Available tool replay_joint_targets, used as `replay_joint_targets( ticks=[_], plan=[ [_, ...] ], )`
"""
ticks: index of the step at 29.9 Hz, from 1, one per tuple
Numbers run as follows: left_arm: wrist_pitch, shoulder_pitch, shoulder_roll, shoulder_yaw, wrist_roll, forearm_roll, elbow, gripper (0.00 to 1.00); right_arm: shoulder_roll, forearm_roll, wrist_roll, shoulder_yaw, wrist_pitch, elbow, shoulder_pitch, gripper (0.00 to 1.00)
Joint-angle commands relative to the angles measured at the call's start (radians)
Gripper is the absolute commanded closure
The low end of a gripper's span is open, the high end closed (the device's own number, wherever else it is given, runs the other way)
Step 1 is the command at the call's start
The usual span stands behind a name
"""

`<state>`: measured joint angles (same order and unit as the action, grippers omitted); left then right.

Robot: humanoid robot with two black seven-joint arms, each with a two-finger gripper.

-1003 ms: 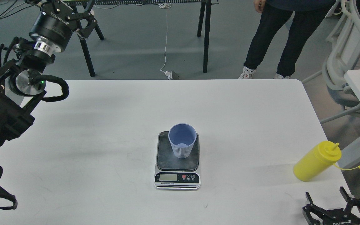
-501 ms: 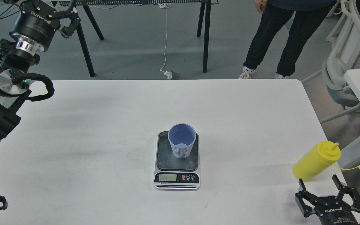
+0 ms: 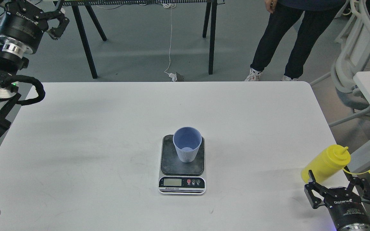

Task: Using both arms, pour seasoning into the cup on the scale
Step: 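Reach the right gripper to the yellow bottle and grasp it, then lift the yellow bottle and move it above the blue cup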

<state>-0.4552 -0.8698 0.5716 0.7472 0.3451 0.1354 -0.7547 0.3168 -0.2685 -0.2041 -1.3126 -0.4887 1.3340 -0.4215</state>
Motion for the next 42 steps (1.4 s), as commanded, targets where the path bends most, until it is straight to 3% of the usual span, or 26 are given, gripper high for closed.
replay_joint_targets(
  ticks=[1, 6, 11, 15, 20, 28, 37, 42],
  plan=[
    [0.001, 0.002, 0.001, 0.000, 0.000, 0.001, -0.002, 0.00, -0.004, -0.001, 0.000, 0.003, 0.000, -0.052, 0.033, 0.05],
    [0.000, 0.002, 0.016, 0.001, 0.000, 0.001, -0.002, 0.00, -0.004, -0.001, 0.000, -0.004, 0.000, -0.059, 0.064, 0.10],
    [0.000, 0.003, 0.020, 0.000, 0.000, 0.000, -0.002, 0.00, -0.004, -0.001, -0.001, -0.004, 0.000, -0.079, 0.108, 0.31],
    [0.001, 0.003, 0.034, 0.000, -0.001, 0.001, -0.003, 0.00, -0.004, -0.001, -0.001, -0.004, 0.000, -0.105, 0.156, 0.41],
    [0.003, 0.002, 0.043, 0.001, -0.001, 0.001, -0.008, 0.00, 0.002, -0.001, -0.001, -0.002, 0.000, -0.096, 0.202, 0.67],
    [0.004, 0.000, 0.051, 0.001, -0.001, 0.001, -0.014, 0.00, 0.142, 0.080, -0.001, -0.008, 0.000, -0.079, 0.444, 0.69],
    [0.016, 0.003, -0.009, 0.003, 0.005, 0.010, 0.009, 0.00, 0.223, 0.641, 0.008, 0.065, 0.000, -0.012, 0.797, 0.71],
    [0.033, 0.005, -0.065, 0.003, -0.001, 0.013, 0.100, 0.00, 0.226, 0.908, 0.006, 0.216, 0.010, 0.025, 0.963, 0.72]
  ],
)
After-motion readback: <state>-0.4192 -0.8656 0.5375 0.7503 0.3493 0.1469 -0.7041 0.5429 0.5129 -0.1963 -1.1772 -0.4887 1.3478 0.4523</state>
